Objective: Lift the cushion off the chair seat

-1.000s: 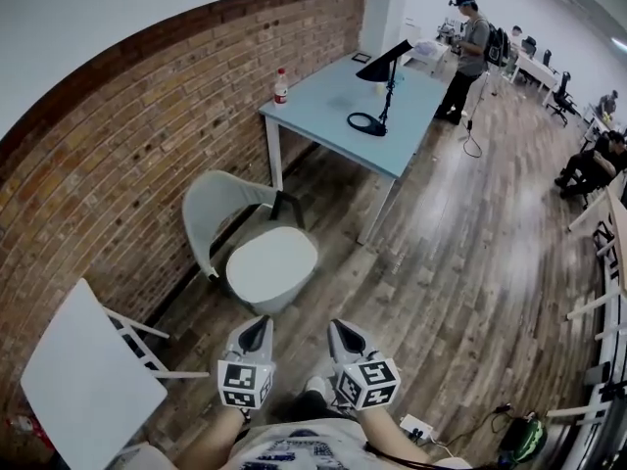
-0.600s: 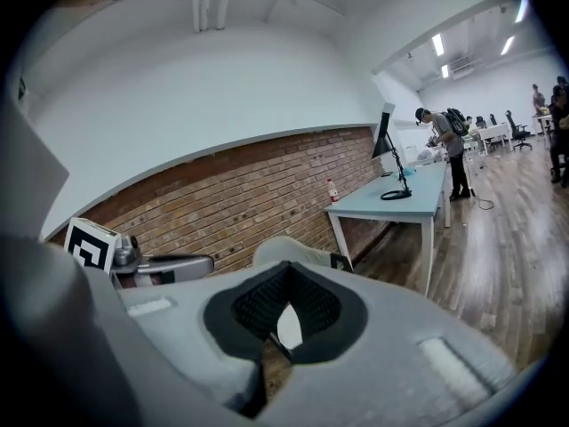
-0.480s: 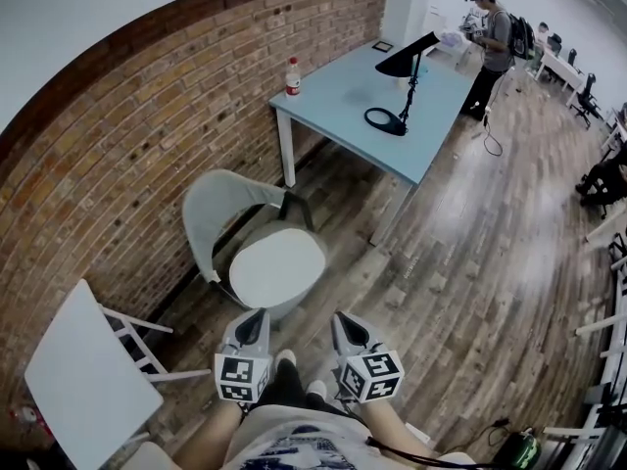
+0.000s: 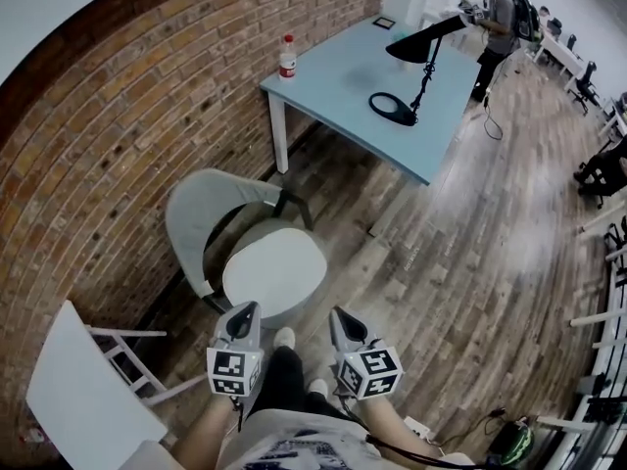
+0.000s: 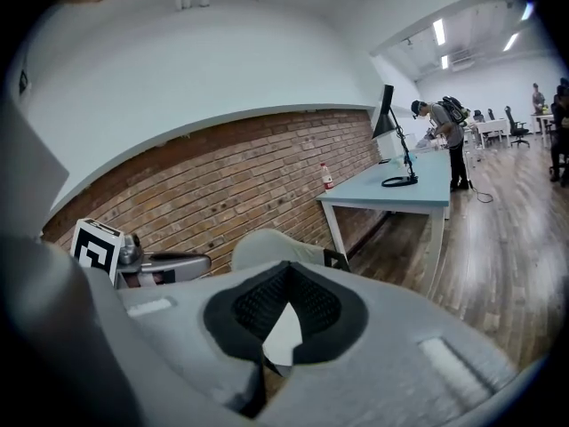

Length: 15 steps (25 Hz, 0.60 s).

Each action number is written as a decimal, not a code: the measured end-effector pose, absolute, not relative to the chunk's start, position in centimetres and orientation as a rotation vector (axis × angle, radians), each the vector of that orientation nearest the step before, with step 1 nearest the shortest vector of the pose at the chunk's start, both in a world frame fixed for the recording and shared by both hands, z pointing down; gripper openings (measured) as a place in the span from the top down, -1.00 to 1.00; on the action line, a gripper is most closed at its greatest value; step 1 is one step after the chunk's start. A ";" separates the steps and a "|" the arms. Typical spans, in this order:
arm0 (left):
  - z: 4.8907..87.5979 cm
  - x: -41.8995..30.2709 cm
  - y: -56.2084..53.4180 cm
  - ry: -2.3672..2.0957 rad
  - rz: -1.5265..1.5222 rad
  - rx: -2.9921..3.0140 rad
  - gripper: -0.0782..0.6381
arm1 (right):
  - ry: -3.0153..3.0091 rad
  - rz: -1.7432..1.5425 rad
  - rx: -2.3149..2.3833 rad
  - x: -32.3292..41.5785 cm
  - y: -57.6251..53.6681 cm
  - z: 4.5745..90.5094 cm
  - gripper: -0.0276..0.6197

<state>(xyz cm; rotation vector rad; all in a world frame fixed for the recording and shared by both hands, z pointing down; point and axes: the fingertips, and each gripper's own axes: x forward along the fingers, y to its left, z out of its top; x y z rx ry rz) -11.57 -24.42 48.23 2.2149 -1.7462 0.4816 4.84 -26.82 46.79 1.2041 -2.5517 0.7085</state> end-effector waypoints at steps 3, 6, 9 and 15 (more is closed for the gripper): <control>50.2 -13.7 -28.1 -1.712 0.506 2.214 0.80 | -2.516 0.728 1.225 3.3 -30.4 48.8 0.92; 52.3 -15.7 -31.7 -1.675 0.532 2.213 0.80 | -2.485 0.739 1.246 1.7 -33.8 50.8 0.92; 55.0 -17.1 -34.9 -1.636 0.557 2.216 0.81 | -2.444 0.761 1.274 0.6 -36.7 53.4 0.92; 59.9 -19.2 -40.0 -1.594 0.593 2.193 0.81 | -2.373 0.804 1.312 -0.8 -41.2 58.6 0.92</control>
